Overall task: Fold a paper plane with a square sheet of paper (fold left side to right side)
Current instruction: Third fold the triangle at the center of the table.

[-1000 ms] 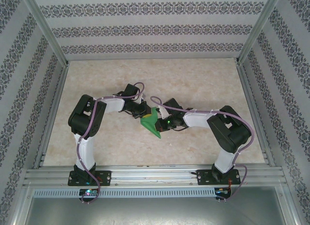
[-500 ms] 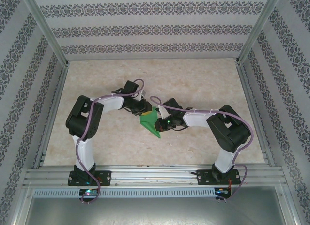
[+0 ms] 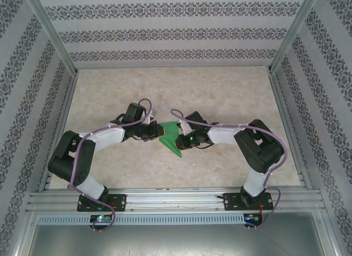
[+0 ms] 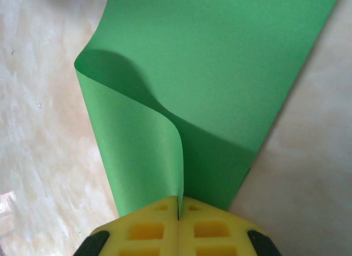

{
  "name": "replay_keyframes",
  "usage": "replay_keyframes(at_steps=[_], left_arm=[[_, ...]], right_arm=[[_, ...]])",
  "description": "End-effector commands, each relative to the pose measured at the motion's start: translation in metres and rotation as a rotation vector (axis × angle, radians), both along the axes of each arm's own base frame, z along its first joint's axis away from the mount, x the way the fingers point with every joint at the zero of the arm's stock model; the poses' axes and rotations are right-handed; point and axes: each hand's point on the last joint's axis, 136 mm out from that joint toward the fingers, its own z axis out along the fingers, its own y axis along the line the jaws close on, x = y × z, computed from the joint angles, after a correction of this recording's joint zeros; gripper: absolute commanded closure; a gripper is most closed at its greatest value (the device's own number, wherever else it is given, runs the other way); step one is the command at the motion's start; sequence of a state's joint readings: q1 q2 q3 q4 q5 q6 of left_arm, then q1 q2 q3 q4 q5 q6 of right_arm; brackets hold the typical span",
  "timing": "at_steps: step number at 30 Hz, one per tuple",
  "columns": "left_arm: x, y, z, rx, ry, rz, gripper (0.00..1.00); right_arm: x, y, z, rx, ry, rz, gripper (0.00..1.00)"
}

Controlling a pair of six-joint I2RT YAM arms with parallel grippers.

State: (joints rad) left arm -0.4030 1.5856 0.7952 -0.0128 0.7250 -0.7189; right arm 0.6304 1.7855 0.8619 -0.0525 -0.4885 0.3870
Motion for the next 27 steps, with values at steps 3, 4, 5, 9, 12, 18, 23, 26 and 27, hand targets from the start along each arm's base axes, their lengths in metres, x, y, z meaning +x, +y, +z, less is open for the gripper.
replay_keyframes(at_steps=[3, 4, 5, 9, 12, 18, 23, 26, 27], left_arm=[[0.0, -0.023, 0.01, -0.095, -0.043, -0.016, 0.86], [0.0, -0.025, 0.005, -0.096, -0.031, -0.018, 0.87], [0.0, -0.028, 0.001, -0.094, -0.02, -0.022, 0.87], [0.0, -0.039, -0.012, -0.081, 0.003, -0.043, 0.87], [-0.001, -0.042, -0.019, -0.072, 0.018, -0.045, 0.88], [-0.005, -0.037, -0.035, -0.044, 0.046, -0.029, 0.88], [-0.01, -0.032, -0.047, -0.012, 0.073, -0.024, 0.88], [-0.012, -0.03, -0.053, 0.005, 0.083, -0.023, 0.88], [-0.013, -0.029, -0.056, 0.009, 0.089, -0.022, 0.88]], right_arm=[[-0.024, -0.018, -0.031, -0.098, 0.102, 0.012, 1.0], [-0.024, -0.018, -0.031, -0.1, 0.102, 0.012, 1.0], [-0.024, -0.018, -0.031, -0.101, 0.1, 0.013, 1.0], [-0.023, -0.019, -0.032, -0.106, 0.099, 0.01, 1.0], [-0.024, -0.02, -0.033, -0.11, 0.103, 0.01, 1.0], [-0.024, -0.02, -0.034, -0.116, 0.105, 0.015, 1.0], [-0.025, -0.022, -0.036, -0.125, 0.109, 0.017, 1.0], [-0.025, -0.021, -0.036, -0.126, 0.11, 0.018, 1.0], [-0.024, -0.021, -0.036, -0.126, 0.109, 0.018, 1.0]])
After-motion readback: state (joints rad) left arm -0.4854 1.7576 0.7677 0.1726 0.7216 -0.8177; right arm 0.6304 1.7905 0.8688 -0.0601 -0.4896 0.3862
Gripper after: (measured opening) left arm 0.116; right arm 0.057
